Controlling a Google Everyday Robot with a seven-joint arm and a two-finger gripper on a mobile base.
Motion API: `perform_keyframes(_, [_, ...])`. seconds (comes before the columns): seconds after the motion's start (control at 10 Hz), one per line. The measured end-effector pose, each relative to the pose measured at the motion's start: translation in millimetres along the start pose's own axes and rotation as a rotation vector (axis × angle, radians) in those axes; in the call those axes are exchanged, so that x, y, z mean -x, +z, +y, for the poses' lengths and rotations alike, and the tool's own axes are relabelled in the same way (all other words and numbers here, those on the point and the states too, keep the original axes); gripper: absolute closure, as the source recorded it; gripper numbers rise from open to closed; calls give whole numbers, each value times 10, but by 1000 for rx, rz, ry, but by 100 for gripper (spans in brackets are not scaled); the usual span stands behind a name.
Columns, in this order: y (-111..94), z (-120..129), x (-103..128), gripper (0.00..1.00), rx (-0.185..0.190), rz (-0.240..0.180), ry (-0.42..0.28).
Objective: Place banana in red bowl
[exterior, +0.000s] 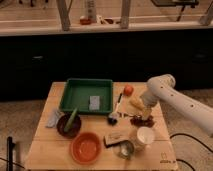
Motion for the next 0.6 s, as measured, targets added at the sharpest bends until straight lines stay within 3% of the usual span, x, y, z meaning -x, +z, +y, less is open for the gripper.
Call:
perform_keyframes(0.4, [27, -146, 37, 20, 54, -4, 109])
perform_keyframes(0.6, [98, -233, 41, 20, 73, -10, 196])
